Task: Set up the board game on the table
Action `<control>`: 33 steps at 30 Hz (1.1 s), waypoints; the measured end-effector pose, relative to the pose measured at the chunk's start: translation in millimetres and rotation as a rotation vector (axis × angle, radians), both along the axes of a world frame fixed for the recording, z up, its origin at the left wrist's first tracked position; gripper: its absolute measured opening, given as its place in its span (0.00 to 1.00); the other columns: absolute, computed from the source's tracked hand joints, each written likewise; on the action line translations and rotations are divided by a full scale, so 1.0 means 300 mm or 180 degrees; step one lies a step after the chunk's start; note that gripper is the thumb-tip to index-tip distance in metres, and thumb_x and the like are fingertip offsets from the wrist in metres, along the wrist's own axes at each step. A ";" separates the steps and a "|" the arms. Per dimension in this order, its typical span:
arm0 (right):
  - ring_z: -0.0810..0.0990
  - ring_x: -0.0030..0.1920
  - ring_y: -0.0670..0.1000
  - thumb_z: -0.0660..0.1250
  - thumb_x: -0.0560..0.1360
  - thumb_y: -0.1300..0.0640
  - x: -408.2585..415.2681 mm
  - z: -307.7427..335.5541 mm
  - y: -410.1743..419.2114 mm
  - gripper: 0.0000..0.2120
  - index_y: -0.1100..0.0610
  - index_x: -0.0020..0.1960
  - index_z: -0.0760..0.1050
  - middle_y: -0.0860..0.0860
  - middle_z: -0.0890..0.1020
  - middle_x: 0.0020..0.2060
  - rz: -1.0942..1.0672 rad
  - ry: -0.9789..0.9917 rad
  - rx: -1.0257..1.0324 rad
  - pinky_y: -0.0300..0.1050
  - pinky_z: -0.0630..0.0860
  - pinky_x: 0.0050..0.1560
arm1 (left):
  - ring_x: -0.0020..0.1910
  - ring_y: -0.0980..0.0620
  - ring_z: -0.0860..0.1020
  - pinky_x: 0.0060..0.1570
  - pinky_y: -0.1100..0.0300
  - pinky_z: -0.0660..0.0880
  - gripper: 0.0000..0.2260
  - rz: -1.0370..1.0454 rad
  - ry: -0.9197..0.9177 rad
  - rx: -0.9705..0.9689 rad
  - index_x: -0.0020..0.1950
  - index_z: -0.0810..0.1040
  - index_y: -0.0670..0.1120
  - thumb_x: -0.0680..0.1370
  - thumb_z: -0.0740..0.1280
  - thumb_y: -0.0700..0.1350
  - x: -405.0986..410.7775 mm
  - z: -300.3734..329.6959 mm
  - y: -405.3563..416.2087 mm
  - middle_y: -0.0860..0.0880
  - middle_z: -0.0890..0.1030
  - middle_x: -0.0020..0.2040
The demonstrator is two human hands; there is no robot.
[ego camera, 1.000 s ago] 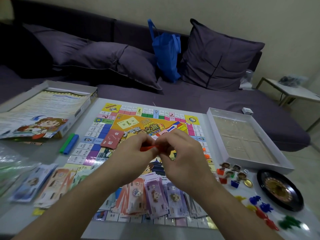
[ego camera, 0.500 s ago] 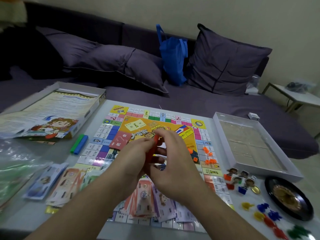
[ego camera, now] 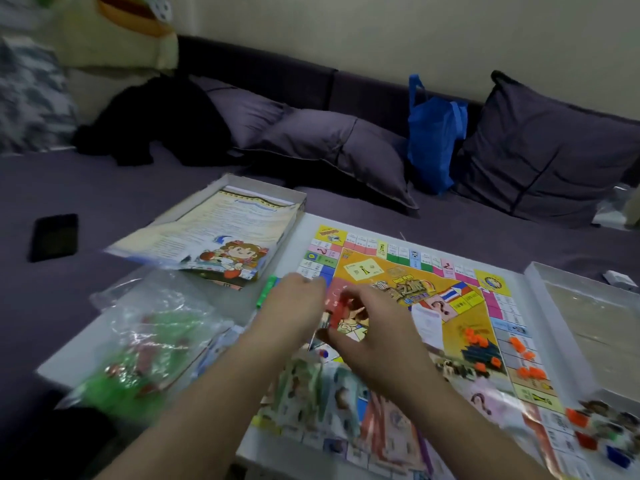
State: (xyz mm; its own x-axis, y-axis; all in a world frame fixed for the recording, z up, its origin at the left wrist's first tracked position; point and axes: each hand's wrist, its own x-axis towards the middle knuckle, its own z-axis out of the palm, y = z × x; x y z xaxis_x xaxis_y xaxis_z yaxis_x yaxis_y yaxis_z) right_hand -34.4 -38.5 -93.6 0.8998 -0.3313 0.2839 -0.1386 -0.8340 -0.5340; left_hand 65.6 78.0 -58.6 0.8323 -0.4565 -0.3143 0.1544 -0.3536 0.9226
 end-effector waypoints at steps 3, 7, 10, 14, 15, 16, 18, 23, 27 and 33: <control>0.76 0.60 0.49 0.77 0.73 0.39 0.143 -0.052 0.053 0.25 0.48 0.64 0.74 0.46 0.78 0.58 -0.0034 0.0416 0.0013 0.48 0.76 0.59 | 0.42 0.43 0.79 0.47 0.49 0.75 0.09 0.0514 0.0024 -0.0283 0.48 0.77 0.42 0.78 0.63 0.48 0.098 0.021 0.077 0.44 0.84 0.45; 0.71 0.66 0.55 0.75 0.74 0.38 0.308 -0.090 0.094 0.33 0.50 0.73 0.69 0.52 0.77 0.64 -0.0087 0.0827 -0.0416 0.53 0.71 0.62 | 0.41 0.45 0.81 0.46 0.51 0.78 0.10 0.0750 0.0112 -0.0439 0.55 0.79 0.41 0.81 0.63 0.45 0.177 0.033 0.143 0.46 0.84 0.43; 0.68 0.73 0.56 0.72 0.76 0.36 0.385 -0.128 0.085 0.37 0.53 0.77 0.64 0.52 0.77 0.70 -0.0060 0.1116 -0.0727 0.55 0.60 0.74 | 0.39 0.46 0.82 0.50 0.49 0.80 0.10 0.0782 0.0149 -0.0512 0.55 0.81 0.40 0.80 0.63 0.44 0.203 0.031 0.164 0.46 0.85 0.40; 0.62 0.80 0.54 0.70 0.75 0.33 0.421 -0.149 0.062 0.42 0.48 0.82 0.59 0.50 0.71 0.77 0.0040 0.1206 -0.0608 0.58 0.52 0.80 | 0.40 0.47 0.83 0.48 0.50 0.80 0.10 0.0686 0.0170 -0.0525 0.54 0.80 0.40 0.82 0.61 0.44 0.205 0.046 0.161 0.46 0.86 0.42; 0.60 0.81 0.54 0.69 0.75 0.32 0.412 -0.147 0.057 0.43 0.47 0.82 0.57 0.50 0.70 0.78 0.0059 0.1163 -0.0532 0.58 0.51 0.80 | 0.40 0.47 0.84 0.44 0.52 0.79 0.10 0.0651 0.0200 -0.0550 0.54 0.80 0.40 0.83 0.61 0.44 0.199 0.052 0.159 0.45 0.86 0.43; 0.59 0.82 0.53 0.69 0.76 0.32 0.395 -0.141 0.050 0.43 0.46 0.83 0.56 0.49 0.68 0.80 0.0047 0.1114 -0.0432 0.58 0.51 0.81 | 0.40 0.47 0.84 0.41 0.54 0.78 0.10 0.0616 0.0231 -0.0578 0.55 0.79 0.40 0.83 0.60 0.44 0.191 0.058 0.156 0.44 0.86 0.43; 0.57 0.82 0.53 0.66 0.80 0.35 0.337 -0.117 0.038 0.40 0.49 0.84 0.56 0.48 0.64 0.81 -0.0078 0.1043 -0.0197 0.57 0.51 0.81 | 0.41 0.45 0.83 0.40 0.55 0.78 0.11 0.0552 0.0251 -0.0630 0.55 0.80 0.39 0.84 0.60 0.43 0.174 0.063 0.144 0.42 0.86 0.46; 0.70 0.72 0.49 0.63 0.85 0.49 0.094 -0.035 -0.031 0.20 0.49 0.76 0.69 0.42 0.74 0.68 -0.0376 0.0710 0.0089 0.52 0.67 0.74 | 0.41 0.44 0.83 0.45 0.51 0.80 0.08 0.0343 0.0292 -0.0648 0.55 0.81 0.40 0.83 0.64 0.41 0.118 0.058 0.079 0.41 0.87 0.47; 0.67 0.75 0.51 0.65 0.83 0.60 -0.114 0.002 -0.225 0.23 0.51 0.77 0.69 0.48 0.72 0.74 -0.0874 0.0969 -0.0164 0.48 0.66 0.73 | 0.39 0.44 0.82 0.35 0.55 0.80 0.06 -0.0036 0.0347 -0.0719 0.55 0.81 0.37 0.83 0.67 0.39 0.018 0.063 -0.011 0.38 0.86 0.48; 0.67 0.74 0.61 0.63 0.82 0.54 -0.313 -0.062 -0.558 0.23 0.59 0.76 0.69 0.59 0.72 0.75 -0.2200 0.1208 -0.0029 0.53 0.65 0.73 | 0.37 0.46 0.83 0.34 0.56 0.77 0.06 -0.0391 0.0372 -0.0813 0.53 0.83 0.39 0.83 0.67 0.40 -0.144 0.047 -0.175 0.39 0.87 0.46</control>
